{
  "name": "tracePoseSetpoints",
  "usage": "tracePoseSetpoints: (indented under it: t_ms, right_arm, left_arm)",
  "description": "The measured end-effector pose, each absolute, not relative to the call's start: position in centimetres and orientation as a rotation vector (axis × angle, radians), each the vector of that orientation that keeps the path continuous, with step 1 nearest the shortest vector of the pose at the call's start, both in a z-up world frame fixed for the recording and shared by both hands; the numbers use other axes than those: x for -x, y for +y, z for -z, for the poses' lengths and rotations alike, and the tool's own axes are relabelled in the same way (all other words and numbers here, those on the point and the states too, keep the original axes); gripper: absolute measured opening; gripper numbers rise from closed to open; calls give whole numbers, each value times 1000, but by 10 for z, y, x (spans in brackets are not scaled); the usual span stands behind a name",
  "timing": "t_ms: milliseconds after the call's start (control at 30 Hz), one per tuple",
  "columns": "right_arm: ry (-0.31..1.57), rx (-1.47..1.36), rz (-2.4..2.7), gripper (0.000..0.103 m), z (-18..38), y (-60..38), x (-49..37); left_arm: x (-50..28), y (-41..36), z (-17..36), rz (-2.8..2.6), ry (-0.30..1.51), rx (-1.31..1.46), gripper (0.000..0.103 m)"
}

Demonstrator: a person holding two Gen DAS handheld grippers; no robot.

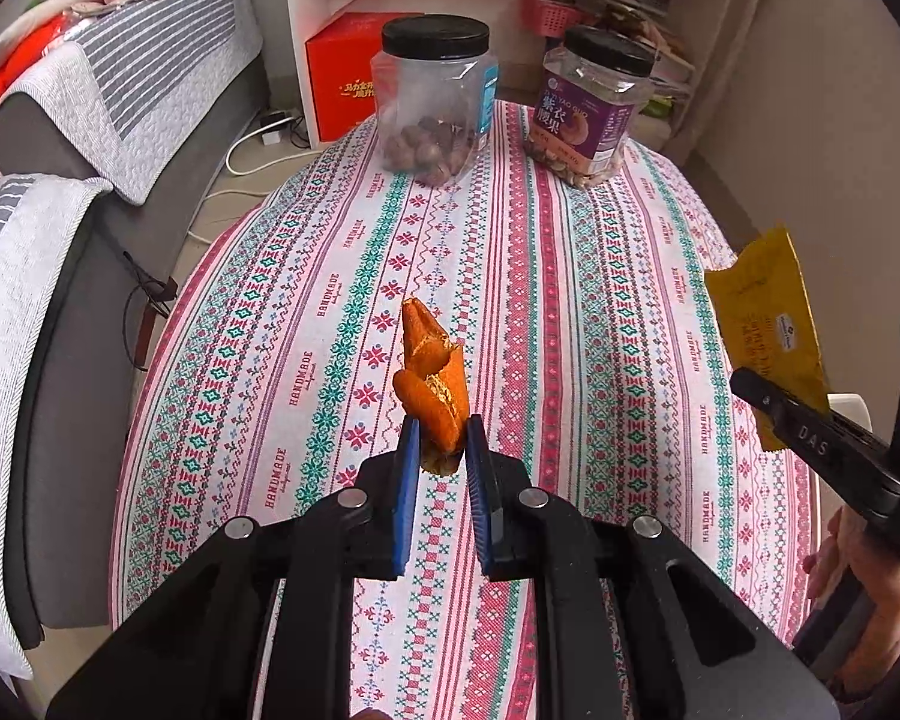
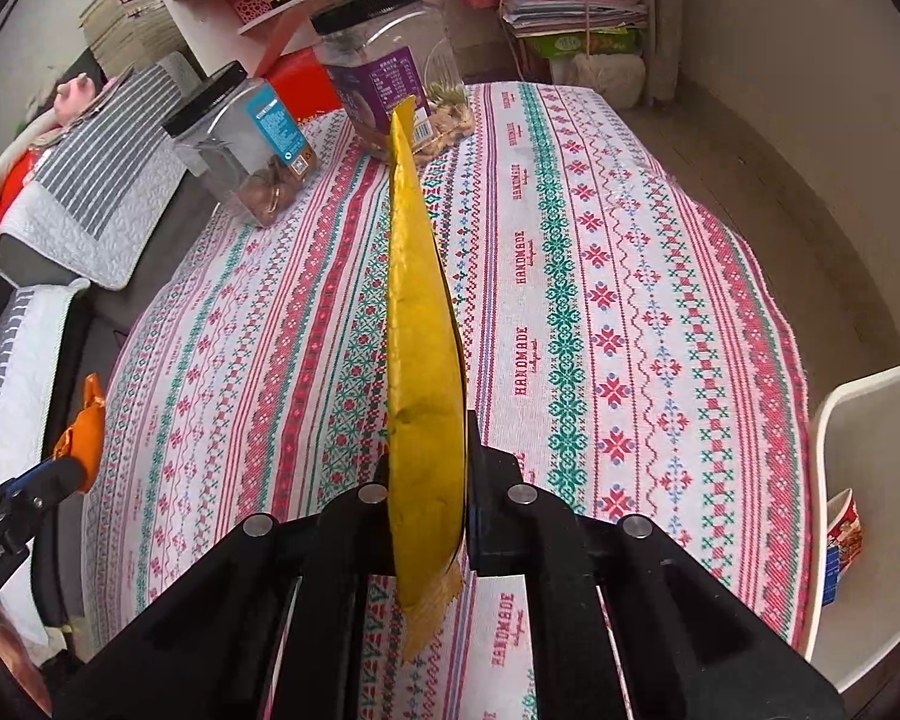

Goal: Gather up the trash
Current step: 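Carry the yellow packet to the bin and release it with the right gripper while the left carries the peel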

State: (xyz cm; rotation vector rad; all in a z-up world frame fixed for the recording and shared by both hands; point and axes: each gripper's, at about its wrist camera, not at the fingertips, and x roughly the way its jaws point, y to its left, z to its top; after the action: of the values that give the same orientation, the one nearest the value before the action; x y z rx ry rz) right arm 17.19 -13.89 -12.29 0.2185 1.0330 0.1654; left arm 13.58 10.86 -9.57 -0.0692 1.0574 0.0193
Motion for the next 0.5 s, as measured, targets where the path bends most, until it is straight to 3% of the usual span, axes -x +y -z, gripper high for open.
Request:
tracePoseSetpoints:
  t_ms: [500]
  right_arm:
    - [944, -166, -164, 8, 81, -181, -127]
  left_arm:
    - [-115, 78, 80, 14, 1013, 18, 16]
